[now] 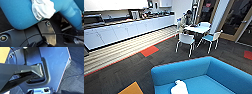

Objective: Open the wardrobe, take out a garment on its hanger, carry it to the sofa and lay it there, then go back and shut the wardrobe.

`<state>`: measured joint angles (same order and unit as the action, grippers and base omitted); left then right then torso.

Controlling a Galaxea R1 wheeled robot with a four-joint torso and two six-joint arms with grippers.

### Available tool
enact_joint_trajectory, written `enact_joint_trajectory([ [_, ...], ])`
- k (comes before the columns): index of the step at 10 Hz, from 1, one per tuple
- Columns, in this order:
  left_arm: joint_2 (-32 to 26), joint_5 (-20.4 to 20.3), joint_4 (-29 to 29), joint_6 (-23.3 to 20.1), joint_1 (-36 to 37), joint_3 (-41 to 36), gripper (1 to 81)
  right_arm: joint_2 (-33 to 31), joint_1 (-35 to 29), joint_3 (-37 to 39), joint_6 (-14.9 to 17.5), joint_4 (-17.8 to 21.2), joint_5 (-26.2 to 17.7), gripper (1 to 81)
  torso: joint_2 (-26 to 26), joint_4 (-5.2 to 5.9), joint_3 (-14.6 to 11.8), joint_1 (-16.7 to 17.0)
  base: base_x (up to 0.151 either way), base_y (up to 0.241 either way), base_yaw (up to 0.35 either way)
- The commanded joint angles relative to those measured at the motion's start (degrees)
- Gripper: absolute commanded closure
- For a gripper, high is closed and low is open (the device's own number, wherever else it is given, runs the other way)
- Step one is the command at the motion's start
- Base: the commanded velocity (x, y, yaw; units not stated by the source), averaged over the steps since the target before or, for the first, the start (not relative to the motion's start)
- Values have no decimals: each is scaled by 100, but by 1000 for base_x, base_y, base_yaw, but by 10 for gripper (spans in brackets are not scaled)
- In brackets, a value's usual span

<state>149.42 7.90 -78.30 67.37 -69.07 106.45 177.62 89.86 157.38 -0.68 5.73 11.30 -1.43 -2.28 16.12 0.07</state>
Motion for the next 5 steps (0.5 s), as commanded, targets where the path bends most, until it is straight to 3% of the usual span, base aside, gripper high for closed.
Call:
enact_joint_trajectory([
  [1, 150, -913, -335, -22, -102, 737, 10, 48, -59, -15, 16, -2, -383, 10, 0, 0, 0, -7, 0, 0, 0],
  [3, 246, -931, -404, -22, -269, 990, 10, 48, -77, -15, 16, -10, -427, 10, 0, 0, 0, -7, -33, 0, 0],
  [5, 379, -957, -527, -22, -401, 1307, 10, 57, -77, -15, 16, -10, -427, 10, 4, 0, 0, -13, -102, 0, 0],
])
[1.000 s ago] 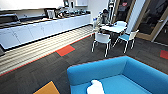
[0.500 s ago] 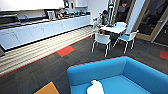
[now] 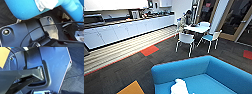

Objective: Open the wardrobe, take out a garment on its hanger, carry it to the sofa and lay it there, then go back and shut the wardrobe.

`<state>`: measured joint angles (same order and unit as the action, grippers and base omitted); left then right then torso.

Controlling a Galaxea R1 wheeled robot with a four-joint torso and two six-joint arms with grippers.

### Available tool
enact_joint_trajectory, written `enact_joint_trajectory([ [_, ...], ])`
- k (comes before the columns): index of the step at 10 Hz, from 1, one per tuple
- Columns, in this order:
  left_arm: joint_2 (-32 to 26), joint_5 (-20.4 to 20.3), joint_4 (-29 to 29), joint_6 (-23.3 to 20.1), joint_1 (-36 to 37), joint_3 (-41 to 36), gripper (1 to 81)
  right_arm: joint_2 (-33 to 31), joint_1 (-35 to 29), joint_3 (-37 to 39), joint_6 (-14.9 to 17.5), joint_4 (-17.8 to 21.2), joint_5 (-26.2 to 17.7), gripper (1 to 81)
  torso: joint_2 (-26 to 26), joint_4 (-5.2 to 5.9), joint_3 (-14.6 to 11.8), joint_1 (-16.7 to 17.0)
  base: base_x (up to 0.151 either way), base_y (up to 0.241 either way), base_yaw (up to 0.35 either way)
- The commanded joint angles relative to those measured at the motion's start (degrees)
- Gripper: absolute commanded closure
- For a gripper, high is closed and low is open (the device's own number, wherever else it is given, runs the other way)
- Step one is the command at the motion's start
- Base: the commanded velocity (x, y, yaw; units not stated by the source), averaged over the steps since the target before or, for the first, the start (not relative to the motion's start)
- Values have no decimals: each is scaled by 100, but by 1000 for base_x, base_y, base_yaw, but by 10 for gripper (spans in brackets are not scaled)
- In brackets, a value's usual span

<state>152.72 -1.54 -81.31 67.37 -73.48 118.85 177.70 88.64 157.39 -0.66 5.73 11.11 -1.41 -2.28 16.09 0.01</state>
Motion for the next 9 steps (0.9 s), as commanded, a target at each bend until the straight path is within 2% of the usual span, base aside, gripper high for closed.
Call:
enact_joint_trajectory([
  [1, 92, -39, -262, -22, -21, 174, 10, 49, 45, -17, 13, -11, -399, 10, 0, 0, 2, -1, -117, 0, 0],
  [4, 206, -216, -271, -22, -136, 482, 10, 49, 62, -17, 13, -19, -399, 10, -9, 0, -2, -1, -118, 0, 0],
  [9, 356, -224, -359, -22, -224, 745, 10, 49, 62, -17, 13, -19, -399, 10, -13, 0, -6, -1, -116, 0, 0],
])
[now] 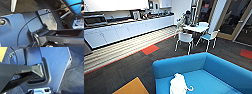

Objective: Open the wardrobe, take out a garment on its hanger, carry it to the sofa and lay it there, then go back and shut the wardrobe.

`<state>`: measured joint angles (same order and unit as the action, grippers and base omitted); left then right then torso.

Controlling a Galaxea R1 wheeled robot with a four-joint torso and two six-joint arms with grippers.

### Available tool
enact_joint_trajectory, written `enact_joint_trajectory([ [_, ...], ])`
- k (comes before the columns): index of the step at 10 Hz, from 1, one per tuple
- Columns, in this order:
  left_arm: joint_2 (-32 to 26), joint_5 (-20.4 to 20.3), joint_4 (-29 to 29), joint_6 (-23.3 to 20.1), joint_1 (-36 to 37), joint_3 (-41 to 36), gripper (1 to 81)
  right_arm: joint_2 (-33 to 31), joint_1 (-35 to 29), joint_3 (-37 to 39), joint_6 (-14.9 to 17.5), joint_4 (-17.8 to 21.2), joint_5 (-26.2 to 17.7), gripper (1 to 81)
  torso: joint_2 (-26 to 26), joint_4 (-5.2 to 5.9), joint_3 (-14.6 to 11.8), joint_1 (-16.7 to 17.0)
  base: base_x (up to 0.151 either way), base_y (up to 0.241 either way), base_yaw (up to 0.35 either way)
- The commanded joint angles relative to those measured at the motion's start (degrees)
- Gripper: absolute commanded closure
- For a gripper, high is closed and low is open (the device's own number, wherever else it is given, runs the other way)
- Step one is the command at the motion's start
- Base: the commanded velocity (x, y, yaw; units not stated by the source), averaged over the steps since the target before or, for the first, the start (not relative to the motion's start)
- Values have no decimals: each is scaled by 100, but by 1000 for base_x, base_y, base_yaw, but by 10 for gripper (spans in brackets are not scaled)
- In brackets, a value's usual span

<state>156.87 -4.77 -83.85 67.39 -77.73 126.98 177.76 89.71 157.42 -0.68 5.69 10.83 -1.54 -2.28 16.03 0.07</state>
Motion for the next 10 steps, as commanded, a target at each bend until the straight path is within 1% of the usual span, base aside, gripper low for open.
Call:
enact_joint_trajectory([
  [1, -50, 108, -106, -24, 201, -68, 10, 51, -45, -19, 16, -16, -371, 10, 0, 0, 0, -7, -72, 0, 0],
  [6, 2, 125, -141, -24, 157, -33, 10, 51, -36, -19, 16, -24, -371, 10, -5, 0, -2, -7, 0, 0, 0],
  [7, 107, 187, -123, -24, 104, 176, 10, 52, -18, -19, 16, -16, -371, 10, -5, 0, -2, -7, 0, 0, 0],
  [8, 333, 187, -114, -15, 25, 637, 10, 51, -10, -11, 16, -16, -388, 10, -5, 0, -2, -7, 0, 0, 0],
  [10, 906, 134, -114, -7, -124, 1843, 10, 16, -27, 25, 16, -16, -415, 10, -5, 0, -2, -7, 0, 0, 0],
])
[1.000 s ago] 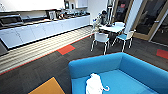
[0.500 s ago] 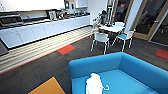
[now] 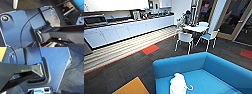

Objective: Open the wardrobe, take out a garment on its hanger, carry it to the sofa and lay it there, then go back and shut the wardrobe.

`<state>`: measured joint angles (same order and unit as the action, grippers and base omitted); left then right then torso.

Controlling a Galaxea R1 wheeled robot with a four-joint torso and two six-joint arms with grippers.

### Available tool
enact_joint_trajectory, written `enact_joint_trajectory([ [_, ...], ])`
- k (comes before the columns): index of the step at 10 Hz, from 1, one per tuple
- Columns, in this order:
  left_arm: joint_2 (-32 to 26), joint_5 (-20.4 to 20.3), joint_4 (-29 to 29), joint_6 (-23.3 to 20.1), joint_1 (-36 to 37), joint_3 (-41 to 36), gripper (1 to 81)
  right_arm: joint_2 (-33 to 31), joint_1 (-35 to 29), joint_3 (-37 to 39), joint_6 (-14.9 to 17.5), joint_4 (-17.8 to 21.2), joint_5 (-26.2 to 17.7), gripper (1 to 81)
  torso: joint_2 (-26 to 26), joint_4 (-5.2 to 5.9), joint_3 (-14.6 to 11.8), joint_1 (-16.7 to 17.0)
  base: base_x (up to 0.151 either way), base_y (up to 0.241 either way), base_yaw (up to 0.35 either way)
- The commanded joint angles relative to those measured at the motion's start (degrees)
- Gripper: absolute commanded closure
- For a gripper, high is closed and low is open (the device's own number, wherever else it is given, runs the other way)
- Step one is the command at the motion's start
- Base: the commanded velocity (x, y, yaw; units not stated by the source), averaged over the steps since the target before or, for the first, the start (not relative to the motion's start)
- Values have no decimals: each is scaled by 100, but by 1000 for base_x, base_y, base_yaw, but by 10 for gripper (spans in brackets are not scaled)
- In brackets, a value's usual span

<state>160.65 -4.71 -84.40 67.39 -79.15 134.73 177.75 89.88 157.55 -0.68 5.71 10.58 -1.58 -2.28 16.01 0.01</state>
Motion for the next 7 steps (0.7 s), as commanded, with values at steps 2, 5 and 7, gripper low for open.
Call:
enact_joint_trajectory([
  [2, 820, 119, -59, -7, -44, 1671, 10, -9, -71, 20, 16, -17, -399, 10, 0, 0, 0, -1, 0, 0, 0],
  [5, 838, 128, -59, -7, -105, 1706, 10, 9, -79, -15, 16, -17, -399, 10, 0, 0, 0, -1, 0, 0, 0],
  [7, 829, 128, -68, -7, -131, 1697, 10, 17, -79, -24, 16, -17, -399, 10, 0, 0, 0, -1, 0, 0, 0],
])
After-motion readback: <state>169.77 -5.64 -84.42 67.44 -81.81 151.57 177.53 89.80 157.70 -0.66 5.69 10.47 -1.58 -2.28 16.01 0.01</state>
